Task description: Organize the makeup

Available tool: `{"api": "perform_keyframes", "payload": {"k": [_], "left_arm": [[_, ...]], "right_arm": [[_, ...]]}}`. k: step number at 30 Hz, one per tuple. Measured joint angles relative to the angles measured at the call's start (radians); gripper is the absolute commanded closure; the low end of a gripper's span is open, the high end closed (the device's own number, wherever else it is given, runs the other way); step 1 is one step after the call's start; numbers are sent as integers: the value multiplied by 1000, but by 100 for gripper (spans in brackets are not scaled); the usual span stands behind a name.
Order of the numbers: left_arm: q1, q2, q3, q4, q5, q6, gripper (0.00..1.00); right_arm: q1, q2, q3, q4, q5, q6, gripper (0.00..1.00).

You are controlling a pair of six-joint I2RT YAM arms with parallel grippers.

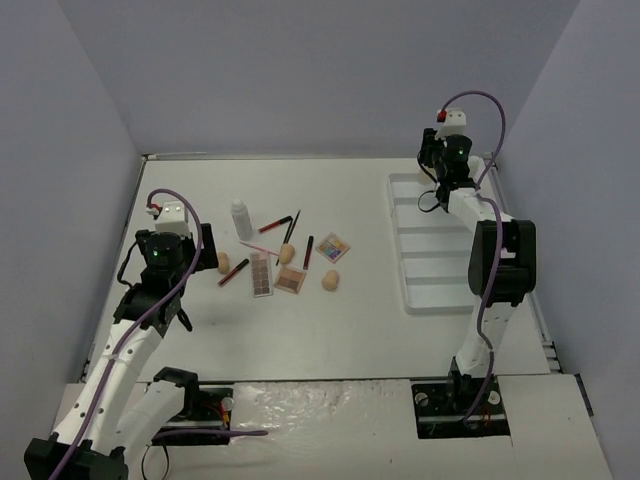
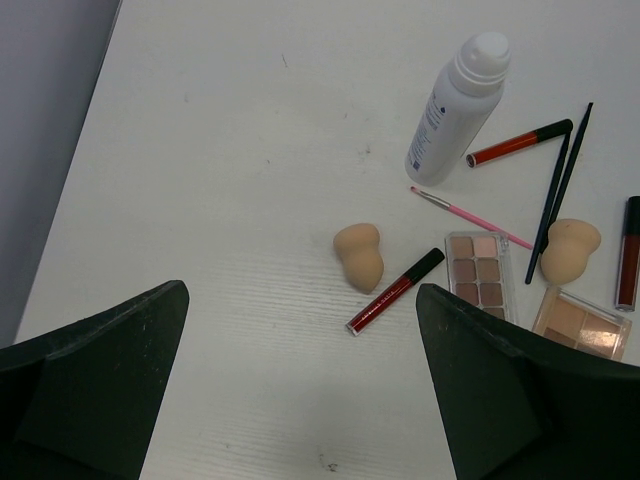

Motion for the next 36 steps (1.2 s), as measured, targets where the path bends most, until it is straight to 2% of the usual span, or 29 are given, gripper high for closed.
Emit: {"api": "perform_keyframes", "payload": {"k": [15,28,32,36], "left_arm": [[0,10,0,0,1,0,3],[0,15,0,1,5,0,3],[0,15,0,1,5,0,3],[0,15,0,1,6,0,3]], "right_arm": [[-7,144,0,90,69,35,100],[-65,152,-16,133,80,70,100],[-70,152,-19,133,79,79,90],[-70,152,-19,132,74,84,70]]}}
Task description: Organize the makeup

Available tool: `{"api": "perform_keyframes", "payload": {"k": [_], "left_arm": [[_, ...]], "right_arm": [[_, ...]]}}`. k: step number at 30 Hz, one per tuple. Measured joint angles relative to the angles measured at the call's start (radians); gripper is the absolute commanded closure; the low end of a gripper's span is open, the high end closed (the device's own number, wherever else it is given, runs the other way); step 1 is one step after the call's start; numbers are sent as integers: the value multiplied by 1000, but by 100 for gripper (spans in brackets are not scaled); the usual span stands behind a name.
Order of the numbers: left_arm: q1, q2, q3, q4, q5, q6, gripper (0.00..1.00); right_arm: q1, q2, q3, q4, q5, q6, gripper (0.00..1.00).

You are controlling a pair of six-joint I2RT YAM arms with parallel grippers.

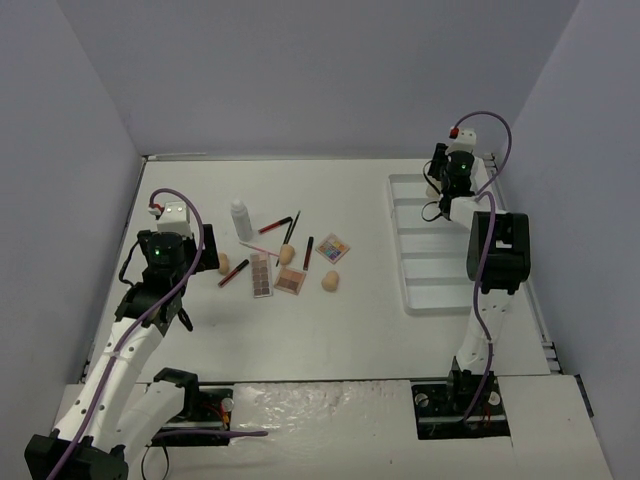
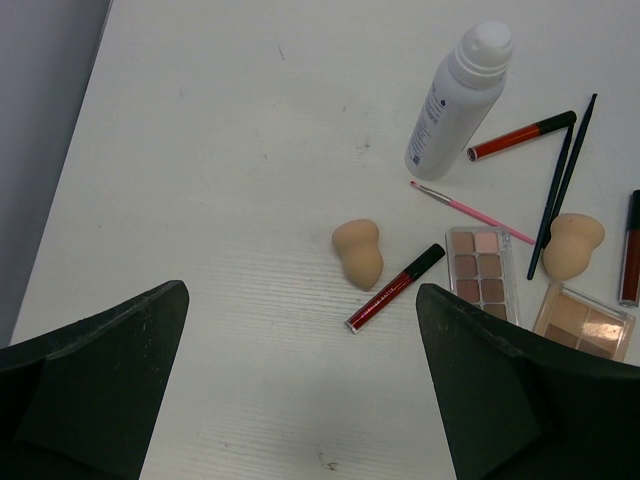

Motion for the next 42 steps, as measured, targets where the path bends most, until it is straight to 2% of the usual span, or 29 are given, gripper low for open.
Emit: {"api": "perform_keyframes", "payload": {"k": [4,8,20,24,32,42], "left_arm": [[0,1,0,0,3,0,3],[0,0,0,0,3,0,3],[0,0,0,0,15,0,3],[0,0,0,3,33,0,3],[0,60,-21,108,133,0,3],[-7,363,-31,357,200,25,3]], "right_arm": [[0,0,0,-5,-14,2,49],[0,0,0,4,-30,6,40],[1,-51,-67,-10,-61,28,1],[2,-148,-121,-49,-76,29,0],[6,-456,-146,-210,-121,30,0],[8,-828,-267,-343,-228,124,0]]}}
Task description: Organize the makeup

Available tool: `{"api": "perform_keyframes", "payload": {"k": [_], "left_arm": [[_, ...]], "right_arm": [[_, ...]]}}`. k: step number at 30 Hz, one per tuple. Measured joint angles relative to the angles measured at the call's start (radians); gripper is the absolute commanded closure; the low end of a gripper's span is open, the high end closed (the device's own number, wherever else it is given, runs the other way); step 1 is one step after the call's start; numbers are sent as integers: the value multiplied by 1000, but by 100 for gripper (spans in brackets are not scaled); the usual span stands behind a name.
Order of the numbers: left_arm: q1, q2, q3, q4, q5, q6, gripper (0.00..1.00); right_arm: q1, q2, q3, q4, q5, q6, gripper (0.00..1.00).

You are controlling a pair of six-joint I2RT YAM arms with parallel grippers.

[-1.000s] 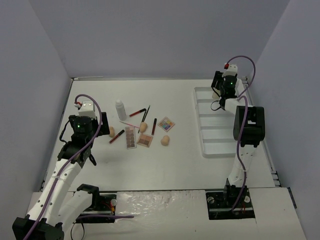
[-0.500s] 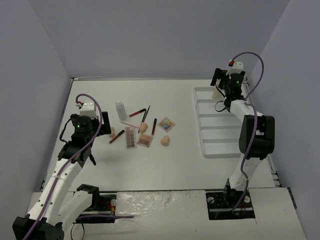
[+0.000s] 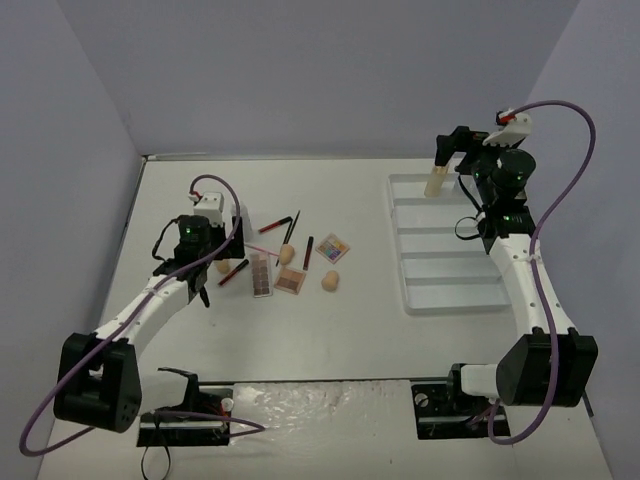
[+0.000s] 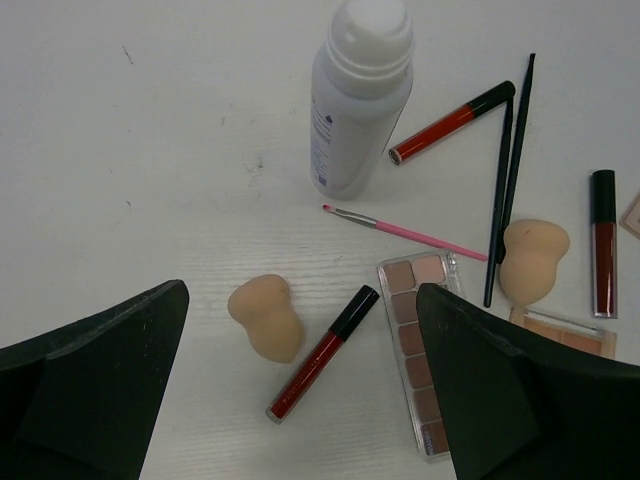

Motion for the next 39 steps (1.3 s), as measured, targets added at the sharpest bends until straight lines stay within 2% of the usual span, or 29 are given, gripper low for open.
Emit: {"api": "perform_keyframes", "payload": {"k": [5,12,25,28,29,31,34,39], "left_arm": [[0,159,0,163,8,11,3],[1,333,-1,403,17,21,4],[9,502,55,574,66,8,19],[9,521,55,599,68,0,29],[9,526,55,607,68,-4,35],[9,537,56,622,69,-14,57],[9,547,57,640,80,-23,75],[9,549,63,637,90,-26,97]], "right_arm": [[17,-85,-52,-22,-46,58,0],[64,-165,-80,-101,-93,58,0],[163,-204,-107,-150,-149,18,0],[166,-204,-126,-160,-155,6,0],[168,-204,-130,-167,-155,3,0],[170,-204,-135,-180,-157,-3,0],[176,-204,-135,-191,-159,-16,0],[192,-204,-135,-202,-168,-35,1]]}}
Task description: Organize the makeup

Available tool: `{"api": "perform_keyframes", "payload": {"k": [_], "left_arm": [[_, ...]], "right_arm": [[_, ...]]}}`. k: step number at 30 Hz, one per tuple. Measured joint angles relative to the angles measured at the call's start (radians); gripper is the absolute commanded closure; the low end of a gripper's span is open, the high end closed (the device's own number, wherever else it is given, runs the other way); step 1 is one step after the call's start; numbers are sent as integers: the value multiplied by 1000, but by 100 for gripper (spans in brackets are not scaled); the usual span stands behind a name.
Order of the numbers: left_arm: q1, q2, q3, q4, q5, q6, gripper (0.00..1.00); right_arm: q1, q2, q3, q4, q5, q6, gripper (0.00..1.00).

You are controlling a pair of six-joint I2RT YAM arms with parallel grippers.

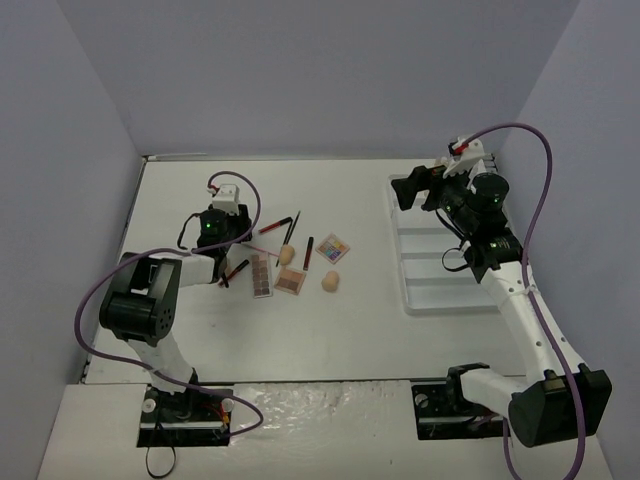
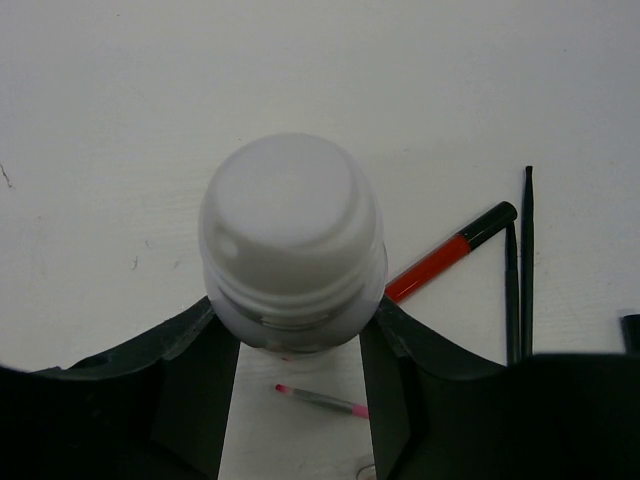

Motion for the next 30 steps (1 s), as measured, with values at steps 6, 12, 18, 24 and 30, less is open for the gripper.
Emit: {"api": "perform_keyframes", "payload": {"k": [6,12,18,24,30], "left_arm": [[0,-63,52,-116,83,25,100],[-1,-189,214,-272,321,53,100],[-45,-269,365,-451,556,102,100],[-139,-286,463,-690,723,195,100],[-189,-286,493,-843,801,244,100]], "right_arm": [[21,7,25,-40,-42,-17,3],[65,58,117,-70,-130,-31,7],[128,114,200,-103,-214,-46,12],[216,177,286,-120,-262,-49,15],[299,203,315,-123,-274,-62,18]]}}
